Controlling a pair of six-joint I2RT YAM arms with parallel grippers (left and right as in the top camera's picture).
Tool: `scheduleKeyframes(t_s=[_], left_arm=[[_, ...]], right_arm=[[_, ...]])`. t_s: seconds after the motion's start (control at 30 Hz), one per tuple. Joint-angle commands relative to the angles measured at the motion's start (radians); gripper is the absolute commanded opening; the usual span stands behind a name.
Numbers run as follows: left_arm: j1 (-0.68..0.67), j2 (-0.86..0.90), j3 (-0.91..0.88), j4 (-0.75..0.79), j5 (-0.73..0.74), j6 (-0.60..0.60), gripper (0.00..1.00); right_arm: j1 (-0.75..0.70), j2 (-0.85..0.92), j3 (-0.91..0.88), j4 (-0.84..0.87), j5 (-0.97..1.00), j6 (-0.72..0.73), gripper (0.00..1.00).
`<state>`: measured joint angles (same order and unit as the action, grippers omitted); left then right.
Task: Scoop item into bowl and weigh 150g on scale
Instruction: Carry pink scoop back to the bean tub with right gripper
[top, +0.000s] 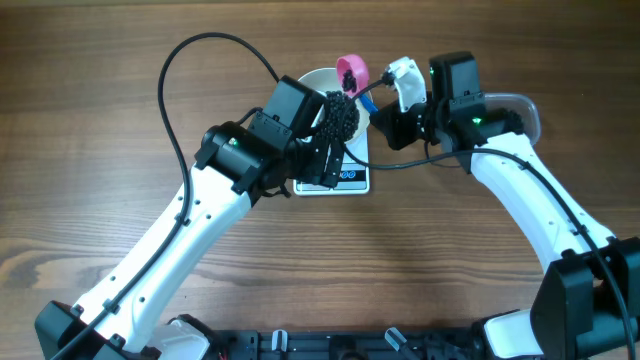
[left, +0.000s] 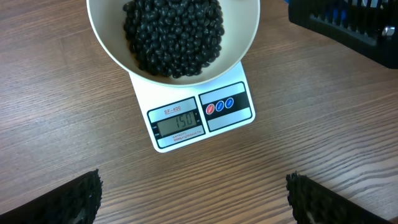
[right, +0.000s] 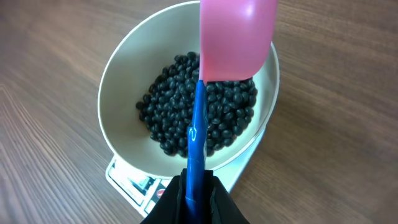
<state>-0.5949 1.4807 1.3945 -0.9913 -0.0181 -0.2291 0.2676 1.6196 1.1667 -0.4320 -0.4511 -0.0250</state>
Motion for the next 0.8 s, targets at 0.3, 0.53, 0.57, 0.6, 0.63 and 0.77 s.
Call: scheduleKeyframes(t_s=[0.3, 0.53, 0.57, 0.6, 0.63, 0.77], left_arm=[[-0.003, -0.014, 0.016, 0.0, -0.009, 0.013, 1.0], [-0.003, -0.013, 0.016, 0.0, -0.01, 0.012, 1.0], [-0.003, -0.014, 0.016, 0.0, -0.01, 0.012, 1.0], [-0.003, -0.013, 0.016, 0.0, -0.009, 0.013, 1.0], [-0.003, -0.014, 0.016, 0.0, -0.009, 0.013, 1.0], [-0.003, -0.014, 0.016, 0.0, -0.01, 0.013, 1.0]], right_arm=[[-0.075, 0.0, 0.005, 0.143, -0.187, 0.463, 0.04], [-0.293, -0.023, 0.005, 0.143, -0.371, 0.5, 0.05], [-0.322, -0.023, 0.005, 0.138, -0.388, 0.499, 0.04], [-0.374, -0.023, 0.005, 0.122, -0.401, 0.5, 0.04], [-0.402, -0.023, 0.005, 0.109, -0.401, 0.499, 0.04], [-0.533, -0.023, 0.005, 0.035, -0.401, 0.494, 0.04]])
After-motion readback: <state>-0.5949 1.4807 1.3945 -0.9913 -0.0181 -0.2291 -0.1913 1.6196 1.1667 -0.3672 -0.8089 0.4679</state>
